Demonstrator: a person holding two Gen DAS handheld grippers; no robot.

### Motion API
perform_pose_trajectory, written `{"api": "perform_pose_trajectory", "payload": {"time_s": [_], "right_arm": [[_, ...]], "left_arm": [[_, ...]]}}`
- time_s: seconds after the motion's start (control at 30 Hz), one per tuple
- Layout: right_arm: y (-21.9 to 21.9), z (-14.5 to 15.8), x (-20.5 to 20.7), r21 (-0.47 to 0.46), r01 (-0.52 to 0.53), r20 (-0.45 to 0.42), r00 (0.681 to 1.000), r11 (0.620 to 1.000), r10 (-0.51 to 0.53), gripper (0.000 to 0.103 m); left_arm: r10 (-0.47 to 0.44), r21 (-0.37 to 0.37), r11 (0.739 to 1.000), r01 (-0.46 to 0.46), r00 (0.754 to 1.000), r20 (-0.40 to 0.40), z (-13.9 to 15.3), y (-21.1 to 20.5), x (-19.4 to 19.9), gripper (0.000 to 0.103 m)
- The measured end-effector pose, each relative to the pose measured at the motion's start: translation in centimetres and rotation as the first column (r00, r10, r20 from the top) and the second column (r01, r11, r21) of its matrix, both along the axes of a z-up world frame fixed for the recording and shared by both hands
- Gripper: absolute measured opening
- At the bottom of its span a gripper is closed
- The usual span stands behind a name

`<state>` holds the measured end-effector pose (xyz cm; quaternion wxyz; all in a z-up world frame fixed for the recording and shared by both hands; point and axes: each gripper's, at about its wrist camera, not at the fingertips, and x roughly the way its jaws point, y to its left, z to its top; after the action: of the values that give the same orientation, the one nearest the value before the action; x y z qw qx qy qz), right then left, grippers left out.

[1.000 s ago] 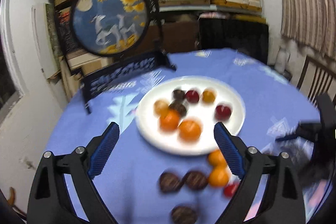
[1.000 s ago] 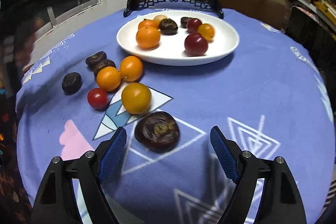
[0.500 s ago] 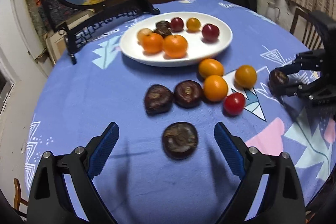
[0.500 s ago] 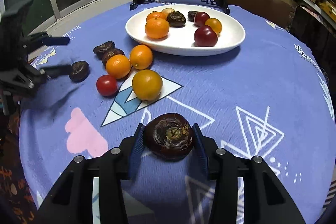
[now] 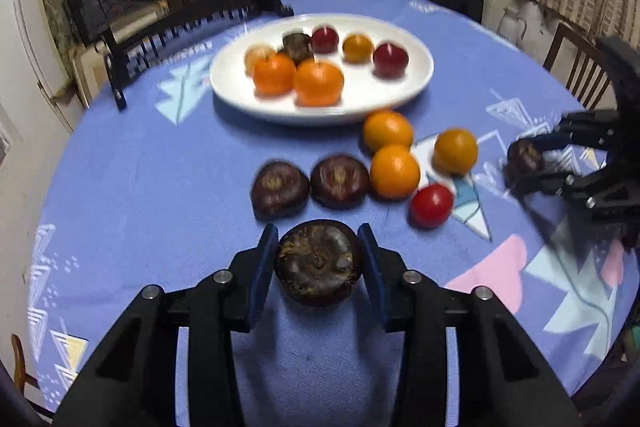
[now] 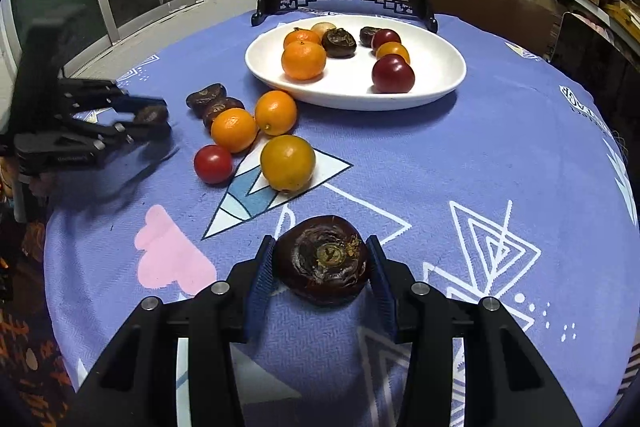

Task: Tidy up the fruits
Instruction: 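Grasp a dark brown fruit with the left tool while the right tool grasps another brown fruit, then lower the brown fruit with the left tool while the right tool lowers its brown fruit onto the plate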

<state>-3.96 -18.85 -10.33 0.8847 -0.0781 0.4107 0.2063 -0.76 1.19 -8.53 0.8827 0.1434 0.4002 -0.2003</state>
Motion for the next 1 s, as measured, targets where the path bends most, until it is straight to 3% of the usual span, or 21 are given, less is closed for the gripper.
{"api": "perform_pose_trajectory", "payload": {"time_s": [0.33, 0.53, 0.7, 0.87, 1.0], "right_arm": [[0.0, 0.6, 0.3, -0.004, -0.009, 0.017, 1.000, 1.000, 0.009, 0.046], [0.3, 5.6, 2.0, 0.027, -0.008, 0.150, 0.989, 1.000, 0.004, 0.046], [-0.1, 10.3, 4.2, 0.132, -0.007, 0.280, 0.960, 0.991, -0.031, 0.046], [-1.1, 13.4, 6.7, 0.226, 0.009, 0.360, 0.928, 0.974, -0.093, 0.046], [-1.4, 14.5, 8.8, 0.269, 0.023, 0.377, 0.917, 0.963, -0.127, 0.046]], "left_arm": [[0.026, 0.018, 0.999, -0.028, 0.997, 0.073, 2.6, -1.4, 1.5, 0.040], [0.049, -0.034, 0.998, -0.043, 0.980, 0.194, 7.3, -3.1, 4.0, 0.040], [0.090, -0.074, 0.995, -0.073, 0.960, 0.265, 10.2, -5.4, 7.1, 0.040], [0.127, -0.071, 0.991, -0.111, 0.950, 0.284, 10.4, -7.3, 10.0, 0.040], [0.178, -0.084, 0.983, -0.162, 0.950, 0.257, 9.5, -7.6, 12.7, 0.040]]}}
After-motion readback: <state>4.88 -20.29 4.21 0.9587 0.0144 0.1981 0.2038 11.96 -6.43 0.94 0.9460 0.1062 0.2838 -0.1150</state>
